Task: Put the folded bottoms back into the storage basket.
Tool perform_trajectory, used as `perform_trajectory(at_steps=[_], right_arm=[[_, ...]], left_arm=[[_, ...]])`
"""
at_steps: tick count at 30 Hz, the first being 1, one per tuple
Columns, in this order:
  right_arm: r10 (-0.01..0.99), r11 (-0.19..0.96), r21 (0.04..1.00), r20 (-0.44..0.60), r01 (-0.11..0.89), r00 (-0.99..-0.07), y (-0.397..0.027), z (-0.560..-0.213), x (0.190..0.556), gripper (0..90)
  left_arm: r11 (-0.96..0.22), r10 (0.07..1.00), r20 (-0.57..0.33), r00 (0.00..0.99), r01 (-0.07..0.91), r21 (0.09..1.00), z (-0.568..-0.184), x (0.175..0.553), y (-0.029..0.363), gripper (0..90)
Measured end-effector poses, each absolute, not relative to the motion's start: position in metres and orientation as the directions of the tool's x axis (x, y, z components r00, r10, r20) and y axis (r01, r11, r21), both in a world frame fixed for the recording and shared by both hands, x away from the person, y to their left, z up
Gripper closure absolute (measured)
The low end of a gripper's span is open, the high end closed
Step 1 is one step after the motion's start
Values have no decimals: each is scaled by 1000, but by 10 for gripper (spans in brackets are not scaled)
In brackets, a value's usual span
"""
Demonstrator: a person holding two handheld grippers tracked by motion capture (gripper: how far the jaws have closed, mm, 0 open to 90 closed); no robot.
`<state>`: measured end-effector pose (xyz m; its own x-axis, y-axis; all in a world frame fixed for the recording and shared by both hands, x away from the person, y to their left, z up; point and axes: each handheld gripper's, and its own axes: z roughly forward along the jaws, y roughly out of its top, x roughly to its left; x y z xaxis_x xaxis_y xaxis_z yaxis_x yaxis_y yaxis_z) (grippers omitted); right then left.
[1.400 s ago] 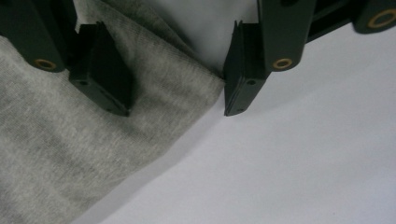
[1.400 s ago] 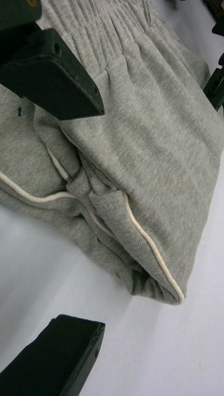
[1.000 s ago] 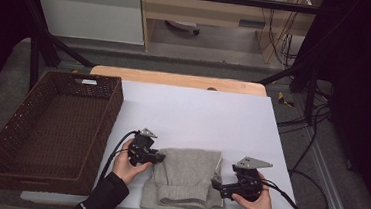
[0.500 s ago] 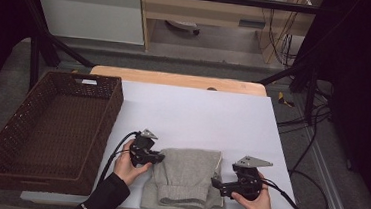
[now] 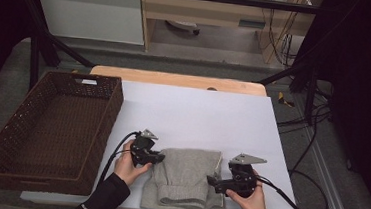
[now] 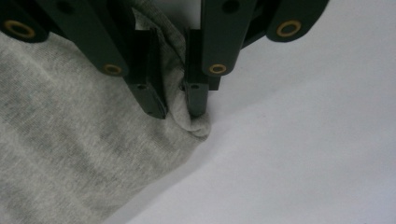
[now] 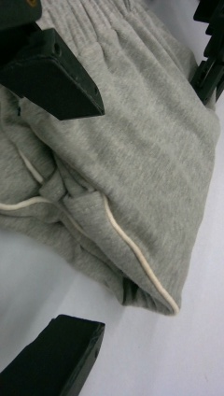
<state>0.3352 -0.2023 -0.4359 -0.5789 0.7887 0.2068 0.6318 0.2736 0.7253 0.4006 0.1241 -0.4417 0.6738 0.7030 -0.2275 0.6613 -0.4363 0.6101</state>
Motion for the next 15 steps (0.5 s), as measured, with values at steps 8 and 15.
perform_trajectory(at_steps=[8, 15], right_arm=[[809, 260, 707, 212, 658, -548, -199, -441, 340, 19], [815, 289, 685, 191, 669, -548, -195, -449, 341, 43]], left_arm=[[-442, 702, -219, 678, 655, 613, -442, 400, 123, 782], [-444, 698, -219, 682, 652, 614, -442, 400, 124, 781]])
